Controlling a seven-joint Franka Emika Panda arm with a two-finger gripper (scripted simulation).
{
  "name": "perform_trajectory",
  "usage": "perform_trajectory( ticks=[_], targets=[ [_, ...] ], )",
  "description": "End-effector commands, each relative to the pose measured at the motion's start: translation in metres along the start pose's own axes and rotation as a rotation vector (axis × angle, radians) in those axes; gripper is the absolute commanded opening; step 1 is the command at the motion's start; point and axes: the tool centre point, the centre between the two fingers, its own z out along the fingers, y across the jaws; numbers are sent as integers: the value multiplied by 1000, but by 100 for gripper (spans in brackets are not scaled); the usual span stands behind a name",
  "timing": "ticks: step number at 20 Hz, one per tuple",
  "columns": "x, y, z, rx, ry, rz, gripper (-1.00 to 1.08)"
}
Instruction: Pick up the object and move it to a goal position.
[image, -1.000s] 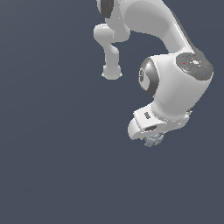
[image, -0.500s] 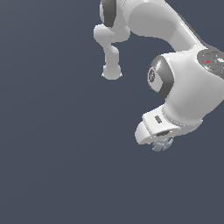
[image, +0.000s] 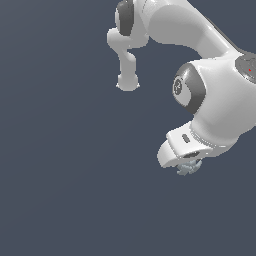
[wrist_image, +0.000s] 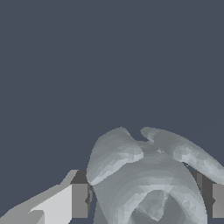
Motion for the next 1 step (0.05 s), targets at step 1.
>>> perform_trajectory(
  ticks=[1],
  targets=[
    [1, 0, -1, 0, 0, 0, -100]
  ],
)
